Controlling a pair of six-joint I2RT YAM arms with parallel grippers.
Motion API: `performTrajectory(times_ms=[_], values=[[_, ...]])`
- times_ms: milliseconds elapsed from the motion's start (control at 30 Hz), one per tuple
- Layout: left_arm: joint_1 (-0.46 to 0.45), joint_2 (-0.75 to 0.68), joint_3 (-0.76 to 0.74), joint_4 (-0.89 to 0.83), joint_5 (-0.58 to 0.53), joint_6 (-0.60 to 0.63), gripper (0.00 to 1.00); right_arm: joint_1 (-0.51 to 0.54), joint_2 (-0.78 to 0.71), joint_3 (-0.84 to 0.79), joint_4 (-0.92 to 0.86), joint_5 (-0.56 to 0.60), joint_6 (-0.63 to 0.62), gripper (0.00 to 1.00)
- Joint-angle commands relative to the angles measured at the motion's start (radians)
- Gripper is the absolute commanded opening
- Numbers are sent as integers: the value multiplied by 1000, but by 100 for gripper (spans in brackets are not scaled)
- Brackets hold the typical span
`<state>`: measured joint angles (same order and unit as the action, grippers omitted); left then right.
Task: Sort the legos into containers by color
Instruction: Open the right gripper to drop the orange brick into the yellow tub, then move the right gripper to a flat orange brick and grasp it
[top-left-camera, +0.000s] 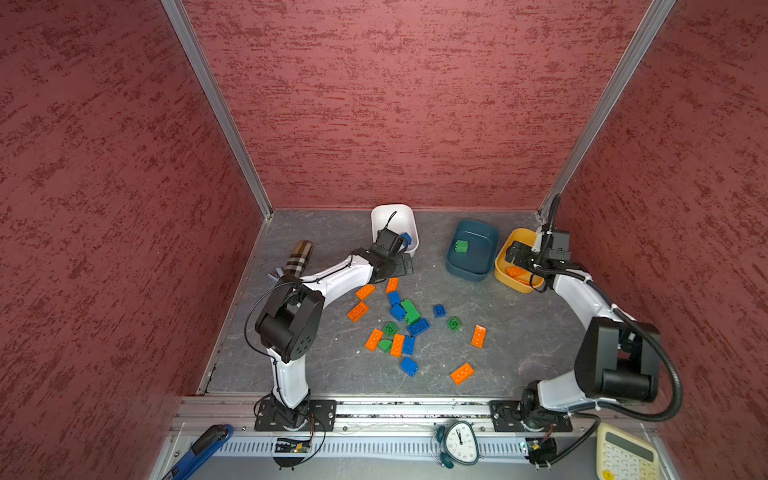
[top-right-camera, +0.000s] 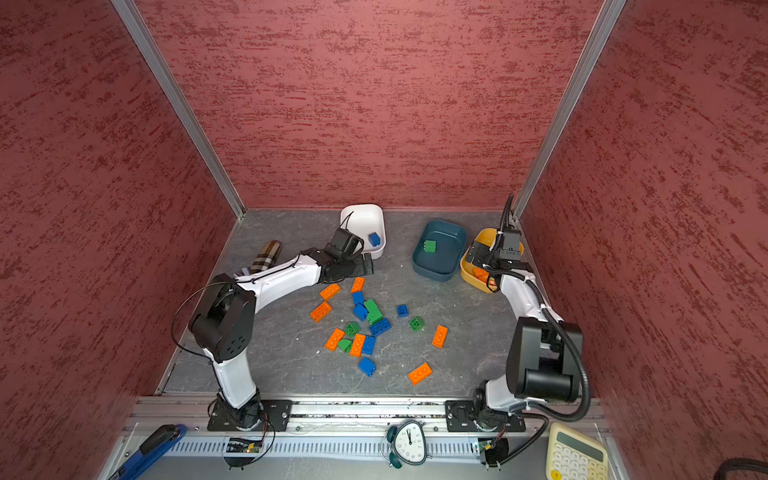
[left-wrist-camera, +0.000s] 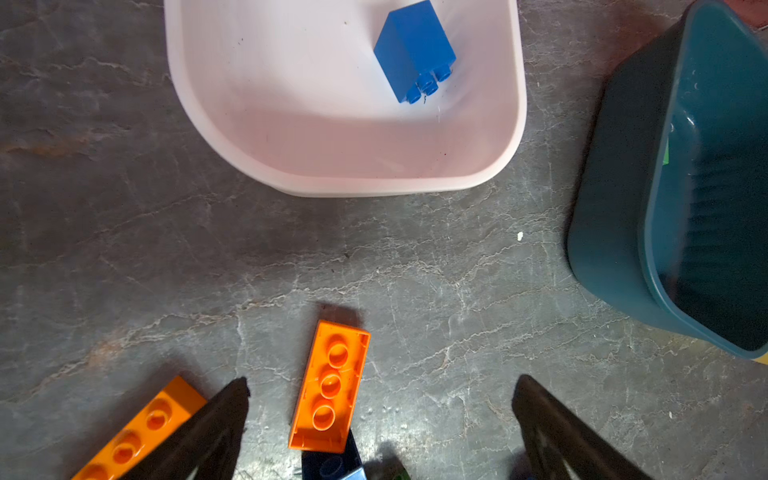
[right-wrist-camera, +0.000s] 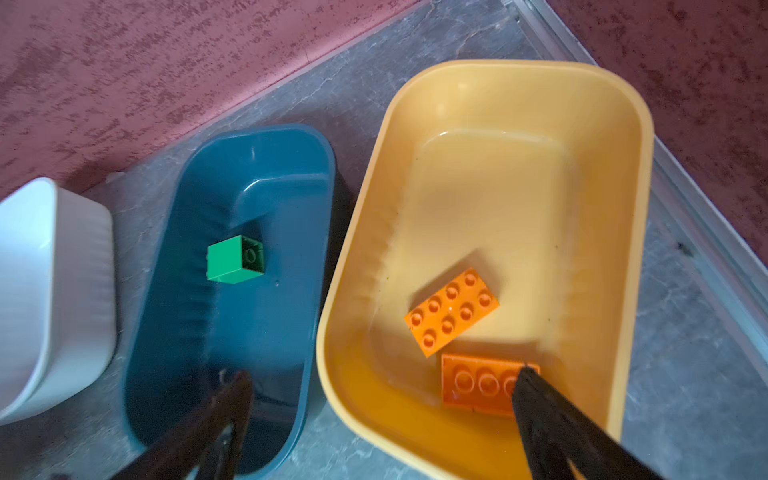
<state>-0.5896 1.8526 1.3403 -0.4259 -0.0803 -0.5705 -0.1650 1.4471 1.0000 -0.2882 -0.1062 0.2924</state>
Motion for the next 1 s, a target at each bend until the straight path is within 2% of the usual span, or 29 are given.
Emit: performTrajectory(times_ms=[0, 133, 267, 400, 567, 700, 800, 867, 967], values=[[-4, -22, 0, 21, 0, 6, 99, 6, -98, -50, -69, -33, 68, 99], [-6, -35, -10, 32, 7, 7, 99, 10, -196, -116, -133, -46, 130, 99], [-11, -62, -43, 56, 36, 20, 99, 33, -273, -193, -185, -117, 200, 99], [-28, -100, -95, 97, 35, 24, 99, 89, -345, -270, -240, -104, 303, 99], [-32, -110, -122, 105, 21, -1, 99, 155, -420, -356, -329, -94, 352, 98], [-38, -106, -135, 126, 49, -3, 99, 204, -427, -408, -379, -99, 362, 98], [-45, -92, -135, 131, 62, 0, 99, 235, -408, -436, -370, -174, 343, 94], [-50, -81, -132, 134, 68, 0, 99, 258, -380, -425, -405, -151, 349, 92], [-54, -66, -125, 136, 70, -3, 99, 307, -349, -423, -400, -130, 365, 83]])
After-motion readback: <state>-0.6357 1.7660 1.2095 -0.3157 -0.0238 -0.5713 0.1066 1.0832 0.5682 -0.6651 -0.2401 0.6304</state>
